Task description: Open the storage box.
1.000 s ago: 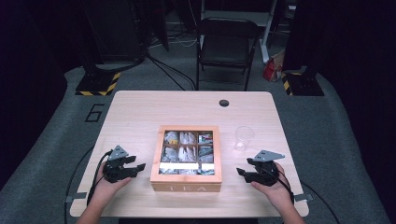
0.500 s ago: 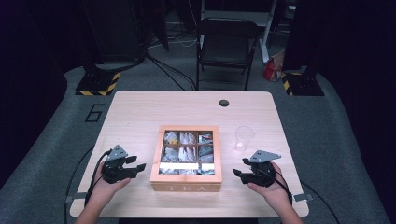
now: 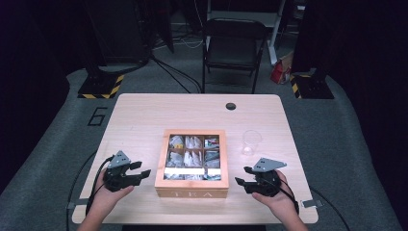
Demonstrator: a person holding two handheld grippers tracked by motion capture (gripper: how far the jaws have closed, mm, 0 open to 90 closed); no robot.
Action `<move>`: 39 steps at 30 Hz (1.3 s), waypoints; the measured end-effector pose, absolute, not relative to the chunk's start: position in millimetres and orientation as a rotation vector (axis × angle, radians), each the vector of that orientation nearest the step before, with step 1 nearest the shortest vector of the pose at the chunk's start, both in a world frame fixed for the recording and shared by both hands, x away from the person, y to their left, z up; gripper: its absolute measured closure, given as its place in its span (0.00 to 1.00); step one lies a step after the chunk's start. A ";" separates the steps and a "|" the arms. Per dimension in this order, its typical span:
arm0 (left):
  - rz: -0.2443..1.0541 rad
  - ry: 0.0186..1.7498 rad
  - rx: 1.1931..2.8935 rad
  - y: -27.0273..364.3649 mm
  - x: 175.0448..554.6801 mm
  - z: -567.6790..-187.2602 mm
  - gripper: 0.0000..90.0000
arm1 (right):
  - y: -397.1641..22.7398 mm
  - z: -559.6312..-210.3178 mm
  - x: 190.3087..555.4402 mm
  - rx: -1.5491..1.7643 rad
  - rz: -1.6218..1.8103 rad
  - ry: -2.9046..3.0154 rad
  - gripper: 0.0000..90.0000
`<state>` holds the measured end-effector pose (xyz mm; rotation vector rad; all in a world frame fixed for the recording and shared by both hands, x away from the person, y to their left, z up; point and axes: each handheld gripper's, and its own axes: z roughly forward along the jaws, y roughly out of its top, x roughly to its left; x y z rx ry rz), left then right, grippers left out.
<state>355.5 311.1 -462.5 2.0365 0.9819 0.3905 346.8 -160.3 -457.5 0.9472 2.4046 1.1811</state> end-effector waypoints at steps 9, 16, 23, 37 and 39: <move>0.394 0.945 2.037 308.7 344.7 -458.8 0.53 | -157.1 -453.7 338.8 0.952 1.200 2.407 0.49; 0.386 0.929 2.046 307.0 334.9 -456.2 0.53 | -153.5 -452.6 331.0 0.918 1.214 2.418 0.51; 0.392 0.905 2.046 305.3 329.3 -456.3 0.57 | -148.5 -455.8 326.3 0.902 1.221 2.453 0.53; 0.347 0.871 2.038 303.8 318.1 -453.2 0.57 | -142.2 -454.8 320.8 0.873 1.246 2.486 0.53; 0.351 0.863 2.050 303.6 317.2 -453.3 0.57 | -141.5 -455.8 320.1 0.874 1.239 2.487 0.52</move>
